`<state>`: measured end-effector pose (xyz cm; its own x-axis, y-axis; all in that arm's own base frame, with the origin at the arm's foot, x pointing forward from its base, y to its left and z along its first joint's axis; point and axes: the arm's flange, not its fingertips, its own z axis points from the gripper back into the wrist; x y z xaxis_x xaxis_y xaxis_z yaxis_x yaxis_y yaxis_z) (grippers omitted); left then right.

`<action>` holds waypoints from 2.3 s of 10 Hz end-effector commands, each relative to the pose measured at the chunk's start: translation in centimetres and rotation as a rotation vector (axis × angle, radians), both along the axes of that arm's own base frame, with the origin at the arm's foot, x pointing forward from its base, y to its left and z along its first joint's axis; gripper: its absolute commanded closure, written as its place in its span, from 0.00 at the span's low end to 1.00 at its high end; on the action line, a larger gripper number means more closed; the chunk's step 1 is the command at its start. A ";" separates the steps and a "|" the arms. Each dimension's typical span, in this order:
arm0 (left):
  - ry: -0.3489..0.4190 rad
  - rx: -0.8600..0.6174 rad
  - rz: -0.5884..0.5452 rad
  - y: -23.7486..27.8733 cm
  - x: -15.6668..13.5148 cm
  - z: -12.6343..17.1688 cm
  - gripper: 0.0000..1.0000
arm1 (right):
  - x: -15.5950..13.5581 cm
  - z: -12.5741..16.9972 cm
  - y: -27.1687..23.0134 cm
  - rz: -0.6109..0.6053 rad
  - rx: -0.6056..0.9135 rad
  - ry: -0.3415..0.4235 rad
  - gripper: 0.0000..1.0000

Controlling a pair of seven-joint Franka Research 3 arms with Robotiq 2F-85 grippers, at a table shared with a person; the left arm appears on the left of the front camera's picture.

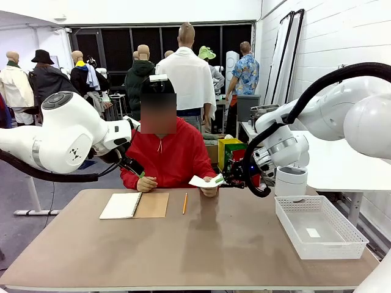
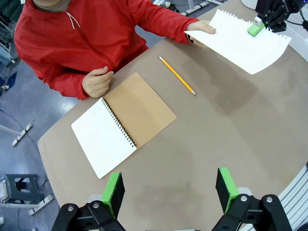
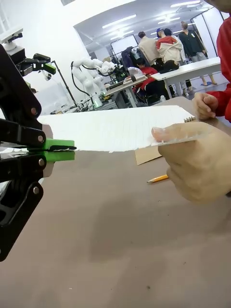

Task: Sort the paper based on its condition.
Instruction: If a person hands you a paper, place it in the Organizing basket , and if it's crumpled, put it in the Trash can.

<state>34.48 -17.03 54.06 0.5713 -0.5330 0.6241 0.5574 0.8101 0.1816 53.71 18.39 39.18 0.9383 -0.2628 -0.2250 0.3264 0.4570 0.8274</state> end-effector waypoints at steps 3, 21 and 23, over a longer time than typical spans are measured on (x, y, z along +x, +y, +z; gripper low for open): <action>0.002 -0.003 -0.001 0.1 0.0 -0.1 0.00 | 0.1 1.6 0.0 0.039 0.028 -0.030 1.00; 0.002 -0.003 -0.001 0.1 0.0 -0.1 0.00 | -8.1 12.8 -13.8 0.180 -0.663 -0.431 1.00; 0.002 -0.003 -0.001 0.1 0.0 -0.1 0.00 | -8.1 12.8 -13.8 0.180 -0.663 -0.431 1.00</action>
